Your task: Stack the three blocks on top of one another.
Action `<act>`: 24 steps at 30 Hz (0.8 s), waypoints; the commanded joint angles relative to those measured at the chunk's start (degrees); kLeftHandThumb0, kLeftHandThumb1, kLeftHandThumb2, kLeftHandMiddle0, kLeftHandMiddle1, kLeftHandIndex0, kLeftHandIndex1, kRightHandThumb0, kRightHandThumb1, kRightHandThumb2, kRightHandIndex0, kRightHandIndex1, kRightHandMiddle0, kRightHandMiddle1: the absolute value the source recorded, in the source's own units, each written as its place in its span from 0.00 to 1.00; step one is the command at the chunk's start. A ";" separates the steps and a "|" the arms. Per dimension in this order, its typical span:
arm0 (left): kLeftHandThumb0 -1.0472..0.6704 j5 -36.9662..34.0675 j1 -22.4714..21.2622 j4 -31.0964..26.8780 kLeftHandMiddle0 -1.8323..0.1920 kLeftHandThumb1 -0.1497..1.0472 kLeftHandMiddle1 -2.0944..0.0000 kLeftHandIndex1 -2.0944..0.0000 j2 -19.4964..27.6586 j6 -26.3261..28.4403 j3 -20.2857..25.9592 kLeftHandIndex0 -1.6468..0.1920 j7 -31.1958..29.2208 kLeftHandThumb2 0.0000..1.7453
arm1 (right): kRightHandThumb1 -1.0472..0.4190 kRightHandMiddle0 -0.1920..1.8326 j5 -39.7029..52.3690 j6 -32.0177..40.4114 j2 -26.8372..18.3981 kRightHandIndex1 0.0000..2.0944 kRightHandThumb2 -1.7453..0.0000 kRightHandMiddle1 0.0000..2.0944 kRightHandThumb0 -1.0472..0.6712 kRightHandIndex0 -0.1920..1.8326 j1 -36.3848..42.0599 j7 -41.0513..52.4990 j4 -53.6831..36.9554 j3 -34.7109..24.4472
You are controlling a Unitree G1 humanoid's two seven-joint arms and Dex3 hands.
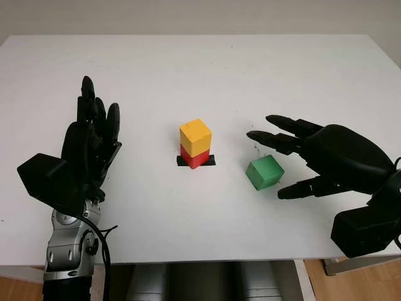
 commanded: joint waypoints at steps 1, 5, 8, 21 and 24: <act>0.22 -0.02 -0.21 -0.27 1.00 1.00 1.00 0.97 -0.01 -0.35 0.07 0.99 0.11 0.27 | 0.09 0.29 -0.01 -0.35 -0.64 0.03 0.97 0.04 0.29 0.18 -0.80 -0.53 1.15 0.46; 0.21 -0.18 -0.35 0.01 1.00 1.00 0.99 0.97 0.12 -0.86 0.01 0.99 -0.39 0.27 | 0.09 0.30 -1.48 -0.78 -0.94 0.03 0.97 0.05 0.29 0.19 -1.51 -1.10 2.68 1.31; 0.21 -0.09 -0.49 -0.25 1.00 1.00 1.00 0.97 -0.14 -0.35 -0.07 0.99 0.06 0.25 | 0.09 0.30 -2.09 -1.04 -1.18 0.03 0.97 0.05 0.29 0.19 -2.07 -1.40 3.78 1.78; 0.21 0.15 0.18 -0.53 1.00 1.00 1.00 0.98 -0.17 -0.10 -0.17 0.99 0.14 0.26 | 0.07 0.31 -1.34 -2.30 -0.89 0.03 0.97 0.06 0.30 0.19 -4.56 -1.63 8.87 4.60; 0.21 0.71 0.32 -0.99 1.00 1.00 1.00 0.98 -0.39 0.45 -0.39 0.99 0.81 0.26 | 0.07 0.30 -0.67 -1.92 -0.96 0.03 0.97 0.06 0.29 0.19 -4.65 -1.03 8.81 4.93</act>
